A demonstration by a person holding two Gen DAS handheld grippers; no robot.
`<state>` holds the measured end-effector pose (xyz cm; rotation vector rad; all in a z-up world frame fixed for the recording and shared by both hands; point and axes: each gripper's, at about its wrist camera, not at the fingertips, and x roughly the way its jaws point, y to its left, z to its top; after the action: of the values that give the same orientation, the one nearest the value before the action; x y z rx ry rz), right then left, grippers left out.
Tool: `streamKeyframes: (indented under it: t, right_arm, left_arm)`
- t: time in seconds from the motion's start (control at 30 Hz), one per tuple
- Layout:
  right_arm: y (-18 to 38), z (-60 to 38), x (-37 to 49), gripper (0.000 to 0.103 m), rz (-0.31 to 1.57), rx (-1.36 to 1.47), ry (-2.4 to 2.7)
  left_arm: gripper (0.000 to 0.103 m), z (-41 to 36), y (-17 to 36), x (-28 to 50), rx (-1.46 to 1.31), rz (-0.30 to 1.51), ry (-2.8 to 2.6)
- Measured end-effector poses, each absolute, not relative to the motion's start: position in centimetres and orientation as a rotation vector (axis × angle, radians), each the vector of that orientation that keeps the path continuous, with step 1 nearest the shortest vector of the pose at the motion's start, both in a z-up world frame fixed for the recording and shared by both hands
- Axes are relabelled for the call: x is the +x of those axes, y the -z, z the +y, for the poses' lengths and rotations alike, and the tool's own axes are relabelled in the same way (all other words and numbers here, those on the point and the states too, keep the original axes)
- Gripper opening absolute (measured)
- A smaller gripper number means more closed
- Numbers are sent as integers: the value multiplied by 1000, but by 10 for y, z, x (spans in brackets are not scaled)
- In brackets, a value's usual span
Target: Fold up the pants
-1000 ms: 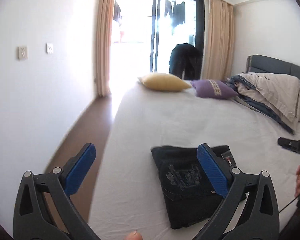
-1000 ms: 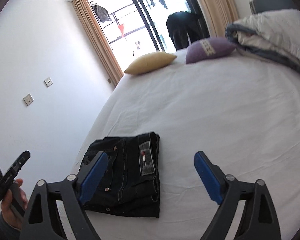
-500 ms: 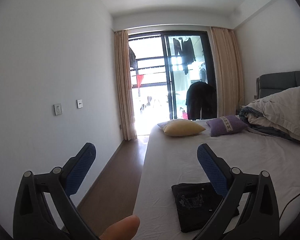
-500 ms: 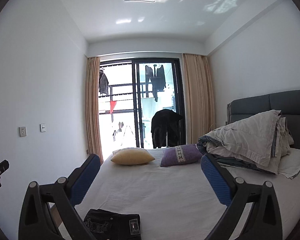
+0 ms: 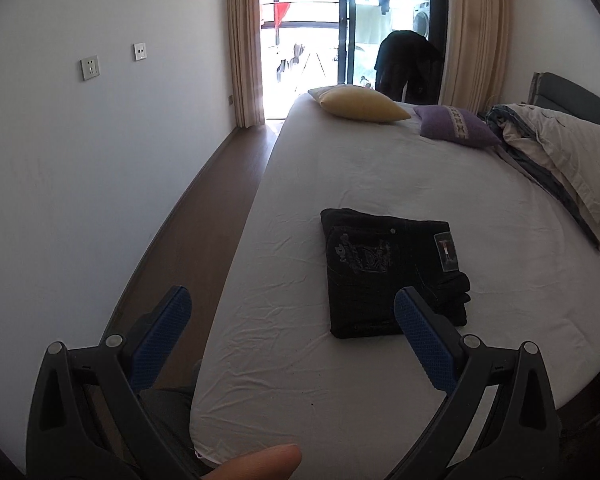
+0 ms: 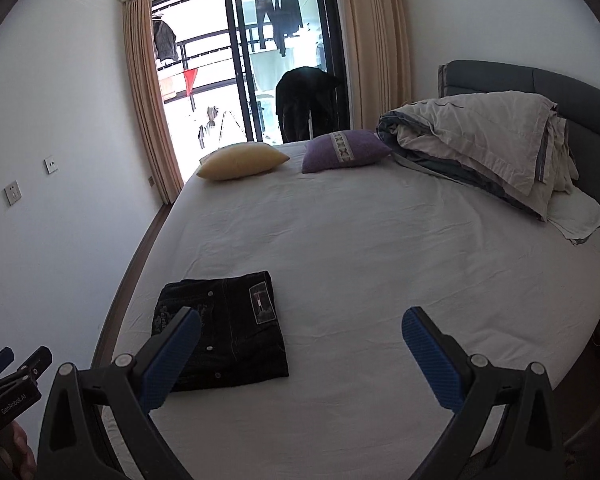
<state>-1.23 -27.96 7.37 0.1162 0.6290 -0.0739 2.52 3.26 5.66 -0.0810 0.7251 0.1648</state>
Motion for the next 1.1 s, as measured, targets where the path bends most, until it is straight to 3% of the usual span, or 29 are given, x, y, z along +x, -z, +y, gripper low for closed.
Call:
streamKeyframes:
  t: [0.3,1.1]
  right_arm:
    - [-43,-253,-10,103,753,65,32]
    - [-32,-233,-8,103,805,26,-7]
  left_arm:
    - [103,19,-22,48,-72,798,-133]
    - [103,19,-14,68,-71,858,-111]
